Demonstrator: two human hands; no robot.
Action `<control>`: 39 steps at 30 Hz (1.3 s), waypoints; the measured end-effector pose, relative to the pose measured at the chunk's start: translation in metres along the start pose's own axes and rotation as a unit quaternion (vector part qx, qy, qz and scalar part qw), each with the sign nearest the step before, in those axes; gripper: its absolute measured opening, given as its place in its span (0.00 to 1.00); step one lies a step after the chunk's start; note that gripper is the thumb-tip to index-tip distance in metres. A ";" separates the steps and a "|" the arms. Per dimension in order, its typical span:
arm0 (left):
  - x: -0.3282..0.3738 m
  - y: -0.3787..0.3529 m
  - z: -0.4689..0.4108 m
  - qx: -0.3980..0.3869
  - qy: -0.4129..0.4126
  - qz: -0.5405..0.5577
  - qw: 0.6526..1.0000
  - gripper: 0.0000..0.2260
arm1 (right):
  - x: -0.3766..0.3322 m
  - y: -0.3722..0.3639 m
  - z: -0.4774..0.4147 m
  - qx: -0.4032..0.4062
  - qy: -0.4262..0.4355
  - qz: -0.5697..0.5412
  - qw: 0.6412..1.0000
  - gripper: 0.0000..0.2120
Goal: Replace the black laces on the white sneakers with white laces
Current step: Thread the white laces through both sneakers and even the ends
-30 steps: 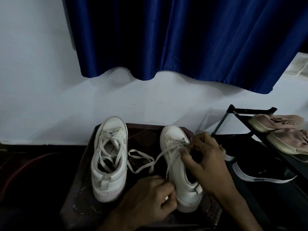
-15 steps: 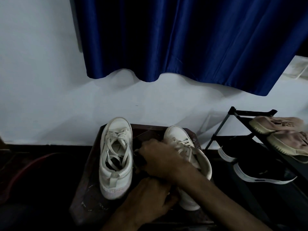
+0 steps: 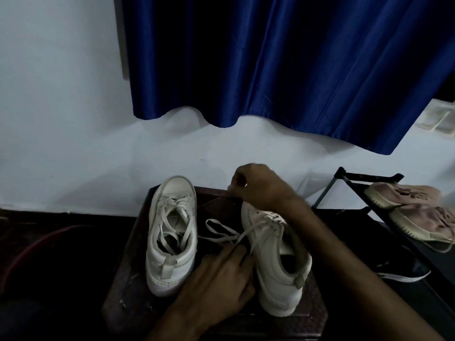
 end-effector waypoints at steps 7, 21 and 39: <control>-0.001 -0.025 0.002 -0.015 0.024 0.029 0.999 0.21 | -0.043 -0.074 0.030 -0.163 0.107 0.113 0.974 0.13; 0.005 0.000 0.004 0.014 0.026 0.044 0.999 0.08 | 0.007 -0.023 0.010 -0.043 0.021 0.102 0.994 0.06; -0.074 0.078 -0.053 0.330 0.262 0.366 0.830 0.07 | 0.031 0.011 0.044 0.105 0.020 -0.300 0.948 0.05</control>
Point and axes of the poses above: each hand's wrist, its own z-axis away from the middle knuckle, its own y-axis out of the back of the hand, x = y × z, the point moved 9 cm from there along -z, towards the middle knuckle, and after that the axes turned 5 degrees about x, right-handed, at the moved point
